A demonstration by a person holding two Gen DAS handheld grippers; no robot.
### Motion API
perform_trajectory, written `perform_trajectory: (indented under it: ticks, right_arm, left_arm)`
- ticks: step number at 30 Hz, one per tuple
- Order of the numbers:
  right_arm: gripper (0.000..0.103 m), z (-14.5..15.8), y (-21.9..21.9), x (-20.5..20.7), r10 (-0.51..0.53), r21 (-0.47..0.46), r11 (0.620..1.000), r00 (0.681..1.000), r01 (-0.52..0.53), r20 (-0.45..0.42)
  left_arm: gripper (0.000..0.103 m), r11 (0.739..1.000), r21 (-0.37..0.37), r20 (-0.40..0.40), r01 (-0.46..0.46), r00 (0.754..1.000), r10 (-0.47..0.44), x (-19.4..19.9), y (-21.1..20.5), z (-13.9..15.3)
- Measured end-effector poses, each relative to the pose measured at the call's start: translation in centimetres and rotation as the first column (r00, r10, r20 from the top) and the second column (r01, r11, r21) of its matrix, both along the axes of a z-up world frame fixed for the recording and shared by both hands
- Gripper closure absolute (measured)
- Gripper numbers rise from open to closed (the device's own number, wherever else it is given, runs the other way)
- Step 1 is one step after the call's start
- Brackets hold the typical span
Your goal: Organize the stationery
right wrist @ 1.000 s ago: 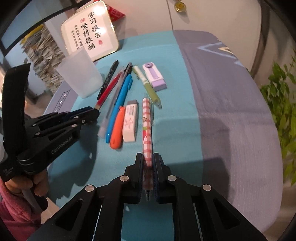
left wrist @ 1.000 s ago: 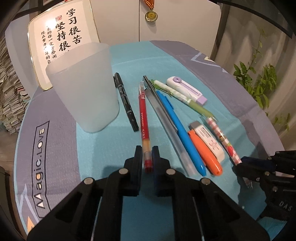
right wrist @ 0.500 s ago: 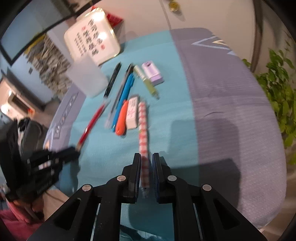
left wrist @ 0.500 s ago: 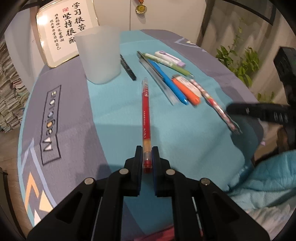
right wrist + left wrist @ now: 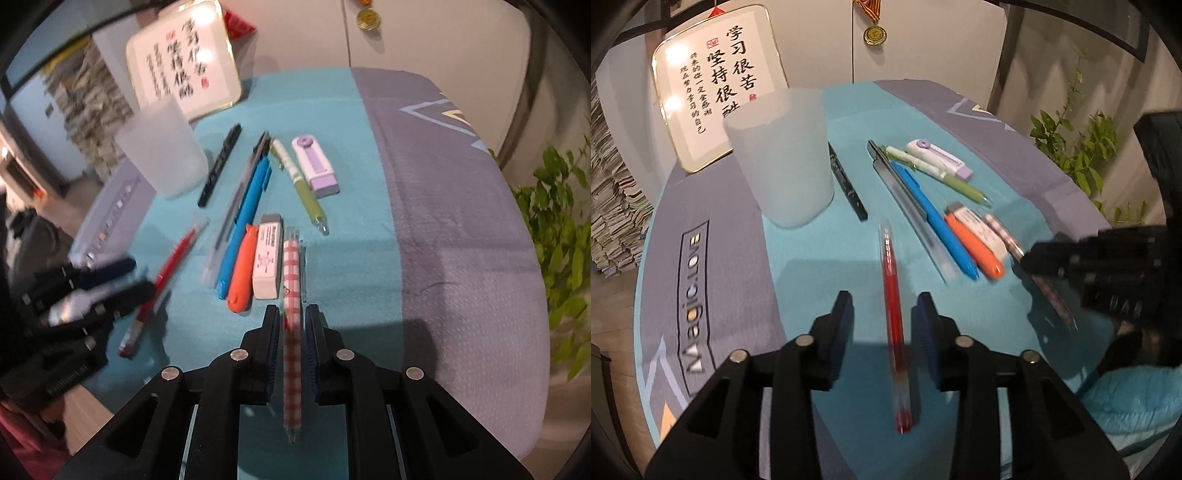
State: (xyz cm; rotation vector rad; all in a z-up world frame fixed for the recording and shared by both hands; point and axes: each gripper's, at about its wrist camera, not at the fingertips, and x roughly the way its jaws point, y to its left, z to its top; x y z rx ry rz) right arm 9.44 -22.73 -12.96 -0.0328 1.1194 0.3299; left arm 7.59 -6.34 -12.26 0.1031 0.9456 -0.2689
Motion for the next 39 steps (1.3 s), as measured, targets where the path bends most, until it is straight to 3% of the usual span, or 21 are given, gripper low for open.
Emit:
perform_trajectory:
  ticks: [10,26,30,34,39]
  right_arm:
    - [0.090,-0.6,0.6,2.1,0.004,-0.085,0.996,1.000,-0.003,0.007]
    - [0.089,-0.7,1.8,5.2,0.031,-0.122,0.992,0.999,-0.030,0.006]
    - [0.089,-0.6,1.7,5.1,0.039,-0.124,0.992,0.999,-0.037,0.015]
    - [0.090,-0.2,1.0,5.2,0.010,-0.075,0.997,1.000,-0.009,0.016]
    - [0.090,2.2,0.2,3.9,-0.018,-0.024,1.000,0.996,0.020,0.091]
  left_arm:
    - [0.064,1.000,0.026,-0.025,0.011,1.000,-0.010,3.4,-0.9,-0.8]
    - [0.067,0.998,0.036,-0.044,0.042,0.998,-0.040,5.3,-1.9,-1.6]
    - [0.095,0.998,0.023,-0.045,0.059,0.997,-0.058,5.5,-2.3,-1.6]
    - [0.095,0.999,0.005,-0.043,0.042,0.998,-0.041,5.4,-2.0,-1.1]
    - [0.095,0.999,-0.010,0.012,0.031,0.999,-0.031,4.3,-1.5,0.8]
